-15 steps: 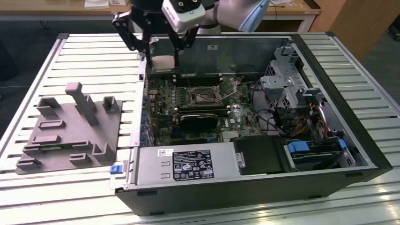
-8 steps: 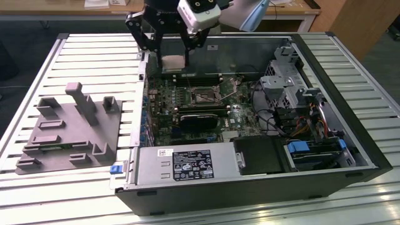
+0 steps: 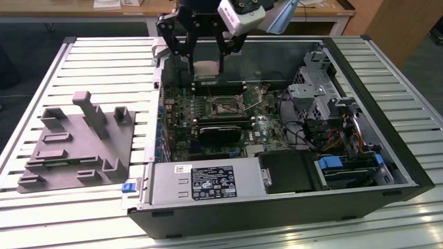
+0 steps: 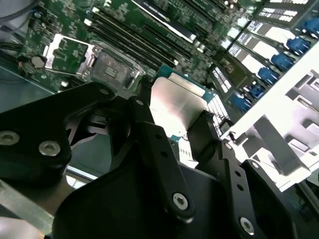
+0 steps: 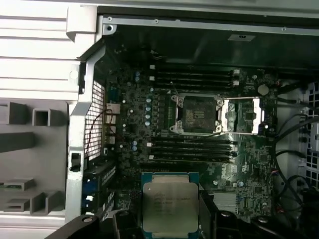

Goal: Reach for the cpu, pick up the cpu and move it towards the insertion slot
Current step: 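Pick up the cpu and move it towards the insertion slot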

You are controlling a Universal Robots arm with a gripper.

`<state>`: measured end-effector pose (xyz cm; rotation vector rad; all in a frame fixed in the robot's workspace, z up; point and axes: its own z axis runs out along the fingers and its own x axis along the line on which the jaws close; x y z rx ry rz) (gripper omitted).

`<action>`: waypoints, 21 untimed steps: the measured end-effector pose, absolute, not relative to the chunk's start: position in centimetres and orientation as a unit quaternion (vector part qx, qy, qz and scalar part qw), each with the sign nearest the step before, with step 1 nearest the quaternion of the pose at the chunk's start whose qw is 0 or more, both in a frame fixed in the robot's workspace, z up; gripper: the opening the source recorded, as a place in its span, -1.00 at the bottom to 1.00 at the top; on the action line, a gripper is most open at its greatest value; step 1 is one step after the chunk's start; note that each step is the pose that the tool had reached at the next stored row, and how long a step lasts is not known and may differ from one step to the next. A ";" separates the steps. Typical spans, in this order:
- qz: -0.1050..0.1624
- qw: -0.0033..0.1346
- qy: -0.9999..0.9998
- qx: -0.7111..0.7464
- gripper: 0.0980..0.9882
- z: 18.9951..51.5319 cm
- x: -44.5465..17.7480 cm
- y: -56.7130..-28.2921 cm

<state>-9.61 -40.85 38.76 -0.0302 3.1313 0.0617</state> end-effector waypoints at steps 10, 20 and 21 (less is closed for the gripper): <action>0.020 0.004 1.000 -0.010 -0.01 37.8 -7.1 -40.6; 0.020 0.004 1.000 -0.010 -0.01 36.8 -5.2 -39.4; 0.020 0.004 1.000 -0.010 -0.01 36.7 -5.0 -39.3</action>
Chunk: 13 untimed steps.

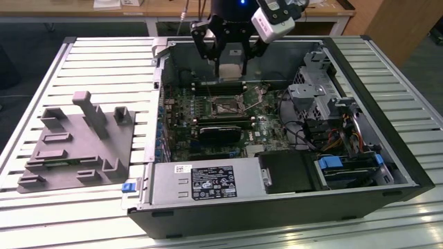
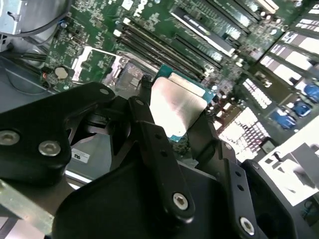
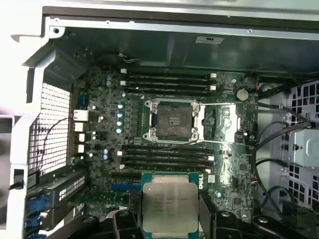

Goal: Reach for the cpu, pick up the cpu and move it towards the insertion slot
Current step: 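Pick up the cpu and move it towards the insertion slot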

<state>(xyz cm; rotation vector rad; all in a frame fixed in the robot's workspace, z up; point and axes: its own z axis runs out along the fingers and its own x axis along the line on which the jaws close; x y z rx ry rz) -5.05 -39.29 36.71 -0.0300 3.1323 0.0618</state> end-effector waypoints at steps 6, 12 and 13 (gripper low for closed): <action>0.020 0.004 1.000 -0.010 -0.01 36.2 -4.2 -38.3; 0.020 0.004 1.000 -0.010 -0.01 35.8 -3.8 -36.9; 0.020 0.004 1.000 -0.010 -0.01 35.7 -3.7 -36.7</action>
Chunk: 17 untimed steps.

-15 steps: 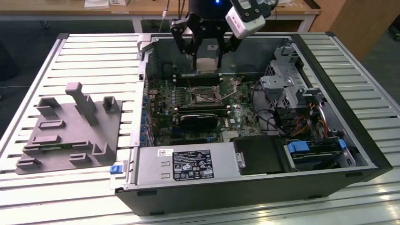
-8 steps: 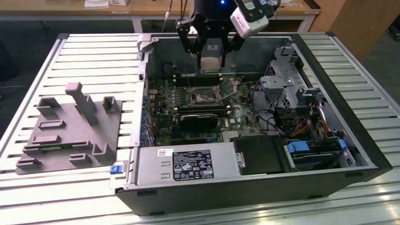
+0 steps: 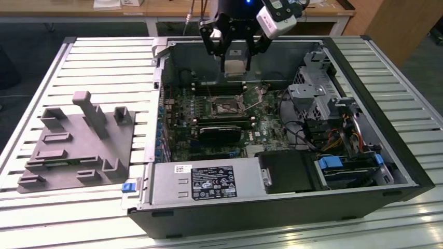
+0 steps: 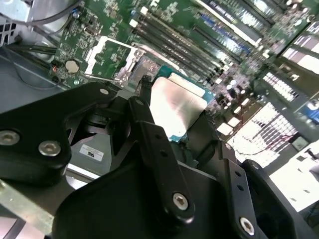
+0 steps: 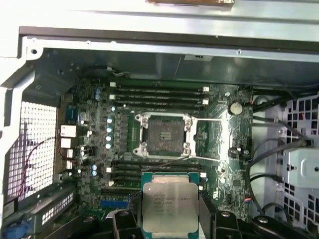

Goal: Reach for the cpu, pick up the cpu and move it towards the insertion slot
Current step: 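Pick up the cpu and move it towards the insertion slot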

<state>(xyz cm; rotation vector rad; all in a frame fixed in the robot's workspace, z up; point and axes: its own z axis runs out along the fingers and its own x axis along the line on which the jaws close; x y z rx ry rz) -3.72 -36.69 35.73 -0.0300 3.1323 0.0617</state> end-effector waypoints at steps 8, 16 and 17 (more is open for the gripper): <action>0.020 0.004 1.000 -0.010 -0.01 35.0 -3.3 -34.7; 0.020 0.004 1.000 -0.010 -0.01 34.8 -2.8 -32.8; 0.020 0.004 1.000 -0.010 -0.01 34.8 -2.8 -32.7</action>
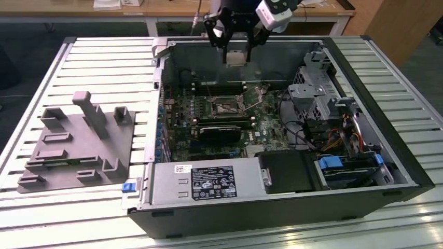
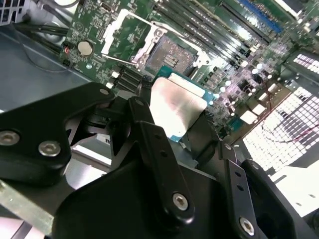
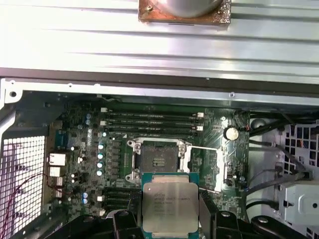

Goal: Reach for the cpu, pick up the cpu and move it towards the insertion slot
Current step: 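Pick up the cpu and move it towards the insertion slot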

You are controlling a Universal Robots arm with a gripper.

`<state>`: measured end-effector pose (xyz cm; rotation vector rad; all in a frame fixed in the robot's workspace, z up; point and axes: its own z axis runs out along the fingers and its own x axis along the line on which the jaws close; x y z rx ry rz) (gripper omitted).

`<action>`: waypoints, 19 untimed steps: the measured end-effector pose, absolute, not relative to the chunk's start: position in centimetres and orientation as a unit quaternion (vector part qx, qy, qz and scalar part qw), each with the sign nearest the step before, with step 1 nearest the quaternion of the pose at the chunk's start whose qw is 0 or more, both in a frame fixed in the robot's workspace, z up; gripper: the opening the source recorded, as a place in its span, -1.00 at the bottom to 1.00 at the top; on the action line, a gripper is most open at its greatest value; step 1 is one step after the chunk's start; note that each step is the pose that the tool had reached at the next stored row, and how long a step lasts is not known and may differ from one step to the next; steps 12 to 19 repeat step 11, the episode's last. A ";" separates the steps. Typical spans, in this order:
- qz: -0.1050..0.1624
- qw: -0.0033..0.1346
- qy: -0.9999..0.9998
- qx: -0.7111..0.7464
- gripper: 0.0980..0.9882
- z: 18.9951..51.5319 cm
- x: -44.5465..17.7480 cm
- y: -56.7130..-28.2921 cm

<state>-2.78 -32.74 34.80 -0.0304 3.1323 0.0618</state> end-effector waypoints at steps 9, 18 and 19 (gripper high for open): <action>0.020 0.004 1.000 -0.010 -0.01 35.1 -2.7 -32.7; 0.020 0.004 1.000 -0.010 -0.01 35.1 -2.7 -32.7; 0.020 0.004 1.000 -0.010 -0.01 35.1 -2.7 -32.7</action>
